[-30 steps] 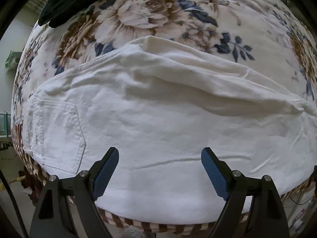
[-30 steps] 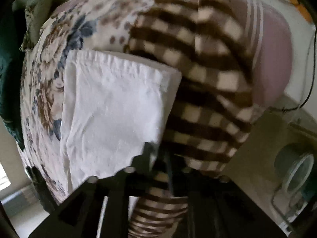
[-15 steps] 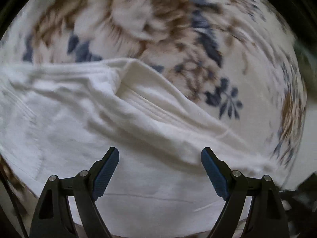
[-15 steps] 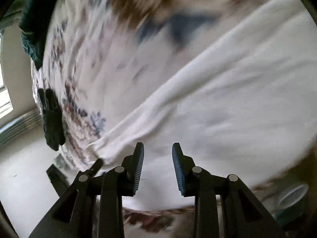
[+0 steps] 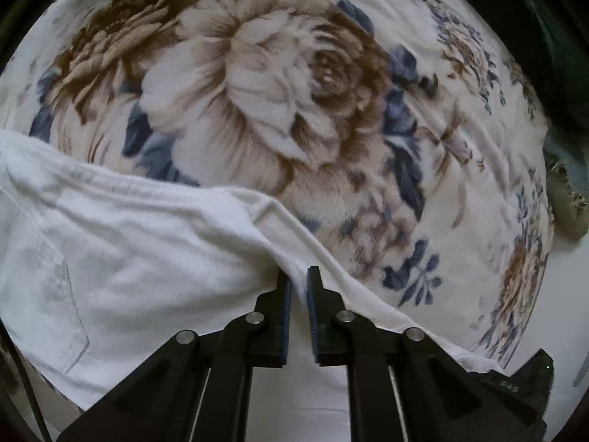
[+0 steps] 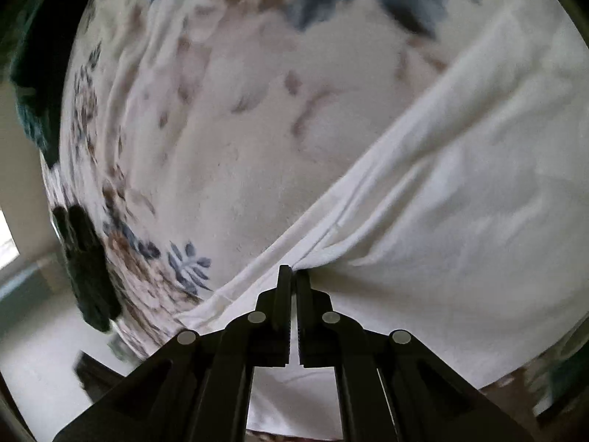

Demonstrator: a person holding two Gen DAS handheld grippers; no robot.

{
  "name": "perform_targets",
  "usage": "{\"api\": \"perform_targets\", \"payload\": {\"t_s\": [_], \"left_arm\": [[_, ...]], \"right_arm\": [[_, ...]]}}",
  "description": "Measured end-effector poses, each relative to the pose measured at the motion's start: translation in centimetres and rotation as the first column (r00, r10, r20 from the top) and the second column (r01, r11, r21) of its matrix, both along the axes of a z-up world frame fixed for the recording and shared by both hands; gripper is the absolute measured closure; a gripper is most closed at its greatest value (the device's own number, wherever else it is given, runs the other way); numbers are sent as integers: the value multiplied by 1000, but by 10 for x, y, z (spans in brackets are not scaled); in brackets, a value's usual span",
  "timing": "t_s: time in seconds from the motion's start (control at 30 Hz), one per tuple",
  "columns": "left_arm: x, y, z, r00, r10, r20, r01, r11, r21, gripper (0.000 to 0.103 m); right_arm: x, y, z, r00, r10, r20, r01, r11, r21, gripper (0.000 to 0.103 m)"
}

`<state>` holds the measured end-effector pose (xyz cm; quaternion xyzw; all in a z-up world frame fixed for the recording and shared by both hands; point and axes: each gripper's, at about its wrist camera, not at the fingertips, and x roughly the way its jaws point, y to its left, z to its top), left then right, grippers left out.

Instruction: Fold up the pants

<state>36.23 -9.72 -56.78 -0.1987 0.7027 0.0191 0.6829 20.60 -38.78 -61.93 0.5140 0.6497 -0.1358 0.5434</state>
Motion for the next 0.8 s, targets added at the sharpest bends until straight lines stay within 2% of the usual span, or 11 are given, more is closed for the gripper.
{"api": "perform_targets", "payload": {"t_s": [0.1,0.17,0.2,0.23,0.27,0.37,0.5,0.6,0.67,0.7,0.8], "left_arm": [[-9,21,5,999,9,-52,-15,993,-121,78],[-24,49,18,999,-2,-45,-5,990,-139,56],[-33,60,27,1000,-4,-24,1,993,-119,47],[-43,61,35,1000,-6,-7,5,995,-97,23],[-51,75,45,999,-18,26,19,999,-47,13],[-64,98,57,994,-63,92,52,991,125,13],[-69,130,36,989,-125,80,92,938,335,13],[-68,147,17,988,-144,56,113,920,376,13],[-70,159,5,988,-149,39,122,913,390,13],[-72,165,0,987,-155,30,131,912,390,13],[-78,177,-15,984,-175,13,158,916,369,13]], "right_arm": [[17,2,0,988,157,-11,-157,988,-4,86],[18,7,17,970,238,40,-237,971,-17,40],[19,12,28,958,278,66,-276,960,-33,32],[22,23,43,935,344,88,-339,938,-66,28],[25,33,50,917,386,101,-378,922,-83,28],[47,84,68,840,516,167,-509,856,-88,28],[94,168,68,730,648,215,-636,760,-133,28],[130,233,51,617,764,188,-750,643,-152,30],[144,266,33,545,826,142,-810,562,-165,87],[153,277,25,516,852,93,-828,524,-201,87],[169,280,23,536,844,-21,-800,500,-331,88]]}}
